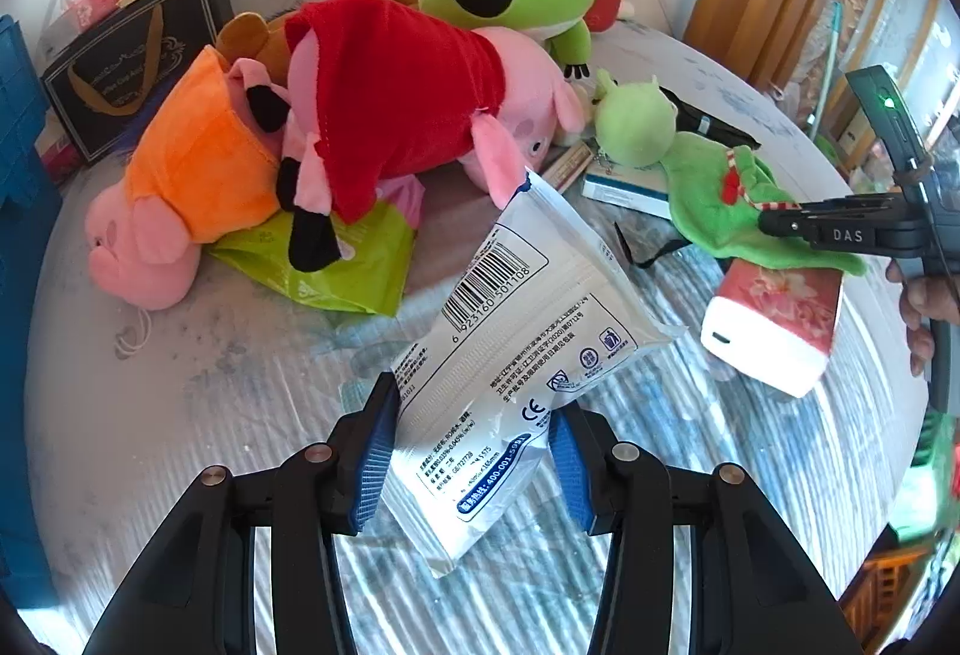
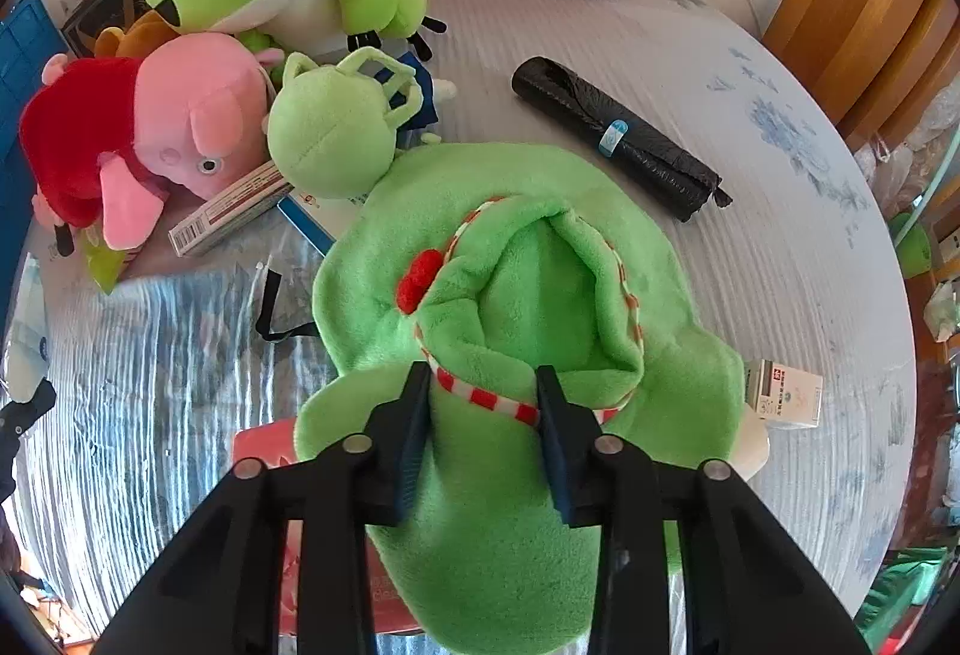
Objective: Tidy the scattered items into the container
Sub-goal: 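Carry the wipes packet in the left tool while the right tool carries the green plush to the crate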
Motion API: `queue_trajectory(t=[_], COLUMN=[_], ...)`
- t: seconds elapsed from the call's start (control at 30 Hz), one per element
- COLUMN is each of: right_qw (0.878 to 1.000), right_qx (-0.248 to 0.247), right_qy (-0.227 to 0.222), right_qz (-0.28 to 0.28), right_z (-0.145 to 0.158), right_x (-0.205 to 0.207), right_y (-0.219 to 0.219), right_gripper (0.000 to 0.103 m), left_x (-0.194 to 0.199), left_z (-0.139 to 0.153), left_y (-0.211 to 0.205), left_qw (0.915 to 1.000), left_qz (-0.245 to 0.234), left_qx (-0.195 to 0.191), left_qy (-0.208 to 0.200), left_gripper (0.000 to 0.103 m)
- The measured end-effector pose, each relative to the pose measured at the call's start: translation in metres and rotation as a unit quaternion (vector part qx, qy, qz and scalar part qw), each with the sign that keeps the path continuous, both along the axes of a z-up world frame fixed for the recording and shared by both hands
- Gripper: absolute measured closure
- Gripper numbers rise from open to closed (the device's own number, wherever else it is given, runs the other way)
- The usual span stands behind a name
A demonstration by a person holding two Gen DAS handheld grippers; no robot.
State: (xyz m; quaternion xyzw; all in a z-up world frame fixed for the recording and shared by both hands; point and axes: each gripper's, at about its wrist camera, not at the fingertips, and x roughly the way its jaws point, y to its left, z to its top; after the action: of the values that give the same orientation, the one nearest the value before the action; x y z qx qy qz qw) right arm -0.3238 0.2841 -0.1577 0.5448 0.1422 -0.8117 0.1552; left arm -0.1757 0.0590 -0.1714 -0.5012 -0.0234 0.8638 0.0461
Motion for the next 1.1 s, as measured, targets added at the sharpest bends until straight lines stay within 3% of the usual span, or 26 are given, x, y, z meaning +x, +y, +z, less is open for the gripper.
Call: queue_trajectory(t=[0.13, 0.5, 1.1], right_qw=[1.000, 0.999, 0.996], right_qx=[-0.007, -0.012, -0.035], right_qy=[0.011, 0.044, 0.088], right_qz=[-0.001, 0.001, 0.002], right_z=[0.010, 0.053, 0.131], right_x=[0.004, 0.023, 0.080], right_y=[0.001, -0.004, -0.001], right_gripper=[0.087, 0.088, 0.088], left_x=[0.003, 0.014, 0.058], left_z=[0.008, 0.034, 0.110], left_y=[-0.005, -0.010, -0.017], left_qw=[1.0000, 0.9994, 0.9966], left_qz=[0.003, 0.007, 0.009], left_qx=[-0.001, 0.002, 0.002], left_qy=[0.007, 0.035, 0.082], left_gripper=[0.056, 0.056, 0.056])
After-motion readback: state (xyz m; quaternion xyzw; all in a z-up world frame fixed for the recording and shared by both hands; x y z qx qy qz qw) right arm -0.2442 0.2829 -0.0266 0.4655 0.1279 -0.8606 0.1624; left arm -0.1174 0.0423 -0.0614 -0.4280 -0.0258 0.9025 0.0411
